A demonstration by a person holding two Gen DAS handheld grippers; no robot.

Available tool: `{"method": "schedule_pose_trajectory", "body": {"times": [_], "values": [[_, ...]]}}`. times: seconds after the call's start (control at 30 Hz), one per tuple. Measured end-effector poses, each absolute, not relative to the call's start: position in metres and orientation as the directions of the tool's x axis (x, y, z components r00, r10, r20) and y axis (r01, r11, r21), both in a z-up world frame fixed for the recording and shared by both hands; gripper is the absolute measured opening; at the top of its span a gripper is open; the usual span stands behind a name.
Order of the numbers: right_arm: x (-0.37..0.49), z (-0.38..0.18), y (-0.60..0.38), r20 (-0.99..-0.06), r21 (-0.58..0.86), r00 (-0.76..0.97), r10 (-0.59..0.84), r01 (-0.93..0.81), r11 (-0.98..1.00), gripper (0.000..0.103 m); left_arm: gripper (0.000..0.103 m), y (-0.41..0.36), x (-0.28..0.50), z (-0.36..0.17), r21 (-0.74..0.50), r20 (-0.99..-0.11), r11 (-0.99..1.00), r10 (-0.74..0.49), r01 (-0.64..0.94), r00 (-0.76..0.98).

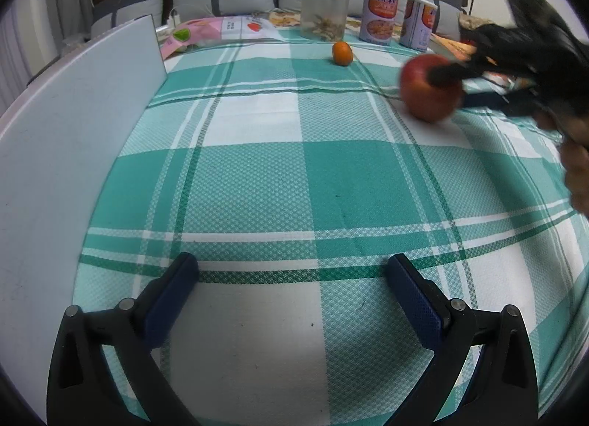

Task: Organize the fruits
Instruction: 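Grasp the orange tangerine with the left tool while the right lifts the apple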

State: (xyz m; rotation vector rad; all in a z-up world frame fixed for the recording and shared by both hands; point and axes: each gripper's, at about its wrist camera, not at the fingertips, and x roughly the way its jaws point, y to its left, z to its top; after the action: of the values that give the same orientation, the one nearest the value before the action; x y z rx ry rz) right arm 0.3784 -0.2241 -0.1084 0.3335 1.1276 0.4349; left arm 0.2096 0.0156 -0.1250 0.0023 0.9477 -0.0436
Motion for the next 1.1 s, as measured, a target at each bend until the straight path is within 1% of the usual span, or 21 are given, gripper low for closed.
{"method": "schedule_pose_trajectory", "body": {"times": [0.07, 0.2, 0.43, 0.47, 0.5, 0.53, 0.57, 0.6, 0.7, 0.77, 0.8, 0.83, 0.9, 0.93, 0.97, 1.0, 1.1], "values": [[0.365, -0.109, -0.239, -0.789, 0.478, 0.369, 0.492, -0.135, 0.868, 0.049, 0.102, 0.015, 0.210, -0.125, -0.017, -0.812, 0.999, -0.036, 0.038, 0.583], [0.340, -0.114, -0.250, -0.809, 0.414, 0.388, 0.442, -0.158, 0.896, 0.049, 0.102, 0.015, 0.210, -0.125, -0.017, -0.812, 0.999, -0.036, 0.038, 0.583], [0.310, -0.118, -0.272, -0.810, 0.364, 0.441, 0.387, -0.140, 0.921, 0.051, 0.102, 0.016, 0.211, -0.125, -0.023, -0.816, 0.999, -0.043, 0.043, 0.577], [0.302, -0.116, -0.274, -0.810, 0.351, 0.450, 0.376, -0.143, 0.926, 0.056, 0.102, 0.016, 0.215, -0.123, -0.029, -0.823, 0.998, -0.055, 0.054, 0.565], [0.291, -0.114, -0.276, -0.810, 0.327, 0.464, 0.358, -0.149, 0.933, 0.066, 0.102, 0.016, 0.219, -0.122, -0.040, -0.827, 0.997, -0.069, 0.064, 0.558], [0.278, -0.112, -0.276, -0.810, 0.296, 0.481, 0.336, -0.160, 0.942, 0.071, 0.101, 0.016, 0.228, -0.119, -0.066, -0.826, 0.995, -0.099, 0.079, 0.555], [0.268, -0.112, -0.276, -0.808, 0.270, 0.495, 0.319, -0.169, 0.948, 0.079, 0.101, 0.017, 0.244, -0.112, -0.096, -0.815, 0.992, -0.125, 0.081, 0.566], [0.255, -0.112, -0.276, -0.805, 0.235, 0.516, 0.292, -0.174, 0.956, 0.082, 0.101, 0.017, 0.257, -0.107, -0.110, -0.806, 0.991, -0.130, 0.071, 0.577], [0.226, -0.123, -0.276, -0.802, 0.142, 0.557, 0.217, -0.175, 0.974, 0.082, 0.101, 0.015, 0.312, -0.093, -0.173, -0.778, 0.984, -0.154, 0.028, 0.609], [0.215, -0.127, -0.274, -0.788, 0.091, 0.585, 0.189, -0.192, 0.977, 0.085, 0.100, 0.007, 0.351, -0.090, -0.179, -0.763, 0.983, -0.167, 0.045, 0.624], [0.216, -0.127, -0.272, -0.792, 0.078, 0.583, 0.181, -0.198, 0.977, 0.089, 0.100, 0.003, 0.364, -0.090, -0.172, -0.763, 0.984, -0.167, 0.052, 0.625], [0.218, -0.127, -0.271, -0.796, 0.075, 0.578, 0.181, -0.203, 0.976, 0.090, 0.099, -0.005, 0.386, -0.092, -0.147, -0.768, 0.987, -0.153, 0.062, 0.622], [0.222, -0.131, -0.266, -0.808, 0.063, 0.561, 0.181, -0.224, 0.973, 0.101, 0.098, -0.017, 0.411, -0.095, -0.110, -0.772, 0.991, -0.135, 0.078, 0.622], [0.223, -0.133, -0.263, -0.815, 0.044, 0.554, 0.169, -0.232, 0.972, 0.103, 0.096, -0.026, 0.426, -0.097, -0.096, -0.770, 0.991, -0.136, 0.099, 0.623], [0.222, -0.134, -0.259, -0.820, 0.016, 0.553, 0.148, -0.235, 0.972, 0.103, 0.089, -0.033, 0.435, -0.100, -0.087, -0.771, 0.990, -0.138, 0.113, 0.622], [0.222, -0.135, -0.256, -0.821, -0.007, 0.555, 0.130, -0.238, 0.971, 0.103, 0.086, -0.036, 0.441, -0.101, -0.084, -0.773, 0.989, -0.142, 0.121, 0.618], [0.224, -0.136, -0.259, -0.820, 0.012, 0.553, 0.144, -0.235, 0.972, 0.103, 0.065, -0.046, 0.459, -0.117, -0.074, -0.806, 0.990, -0.133, 0.124, 0.577]]}}
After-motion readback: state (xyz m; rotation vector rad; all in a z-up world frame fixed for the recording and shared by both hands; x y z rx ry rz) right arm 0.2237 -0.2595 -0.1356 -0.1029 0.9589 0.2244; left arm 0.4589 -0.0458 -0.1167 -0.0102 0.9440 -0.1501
